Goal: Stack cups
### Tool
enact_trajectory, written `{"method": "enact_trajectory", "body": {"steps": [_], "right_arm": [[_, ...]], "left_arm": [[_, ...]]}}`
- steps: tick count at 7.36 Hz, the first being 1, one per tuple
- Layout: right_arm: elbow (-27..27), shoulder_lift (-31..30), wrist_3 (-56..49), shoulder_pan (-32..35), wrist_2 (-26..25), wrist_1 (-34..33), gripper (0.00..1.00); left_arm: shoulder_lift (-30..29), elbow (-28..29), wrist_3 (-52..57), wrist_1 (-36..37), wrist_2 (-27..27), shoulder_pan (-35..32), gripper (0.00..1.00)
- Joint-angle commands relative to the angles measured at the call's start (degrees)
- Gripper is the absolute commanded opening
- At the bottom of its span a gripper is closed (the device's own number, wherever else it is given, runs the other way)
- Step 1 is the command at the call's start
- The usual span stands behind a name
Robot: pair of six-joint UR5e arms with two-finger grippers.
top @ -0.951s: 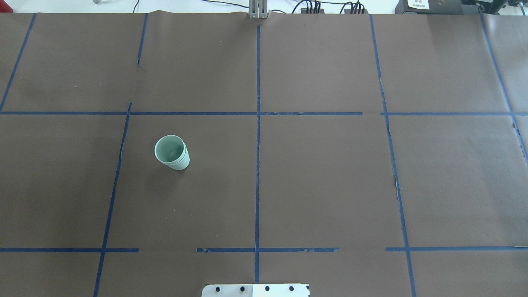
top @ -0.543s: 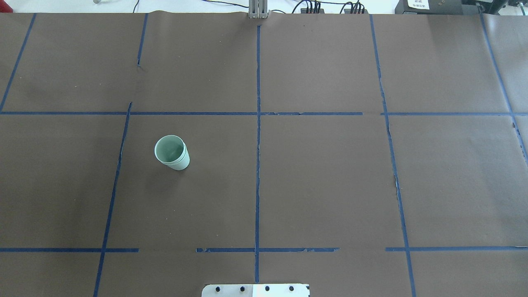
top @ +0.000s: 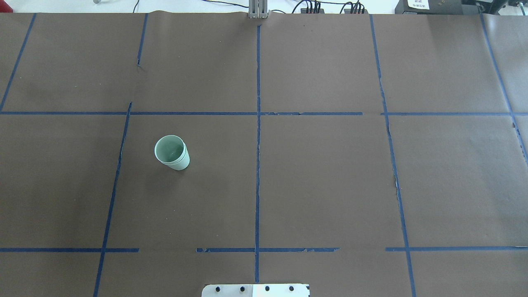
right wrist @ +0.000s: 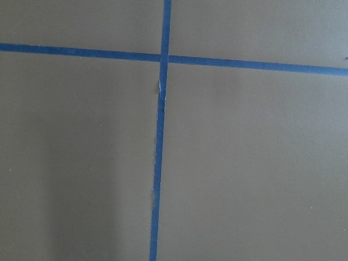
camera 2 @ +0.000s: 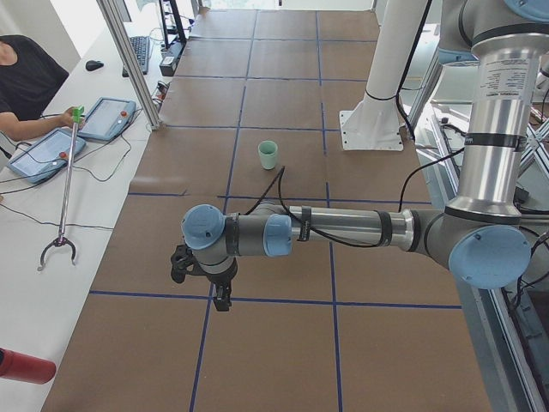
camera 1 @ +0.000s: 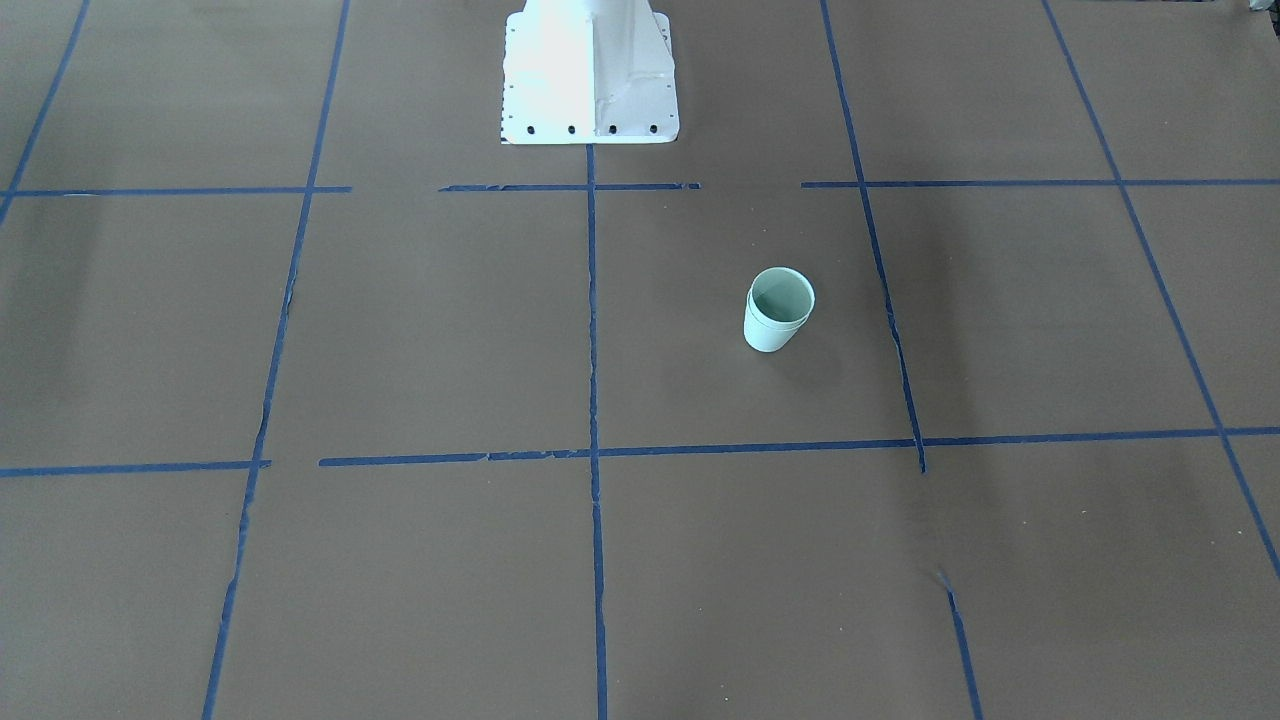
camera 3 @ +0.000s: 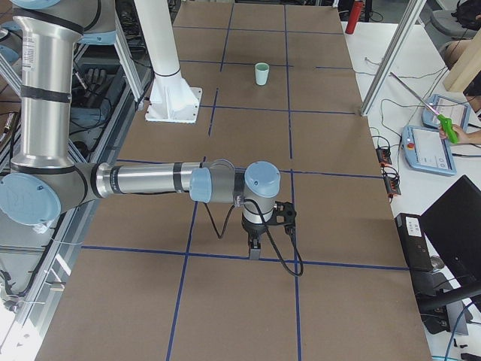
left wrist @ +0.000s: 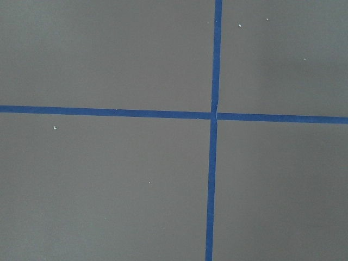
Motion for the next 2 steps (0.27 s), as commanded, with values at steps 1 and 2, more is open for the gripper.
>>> {"method": "enact_trajectory", "body": {"steps": [1,2], "right_arm": [[0.0,0.0,0.0,0.0,0.0,0.0,1.0],[0.0,0.0,0.0,0.0,0.0,0.1,1.0]], "left_arm": [[-0.2,-0.1,0.0,0.0,0.0,-0.1,1.0],[-0.2,-0.1,0.0,0.0,0.0,-0.1,1.0]]}}
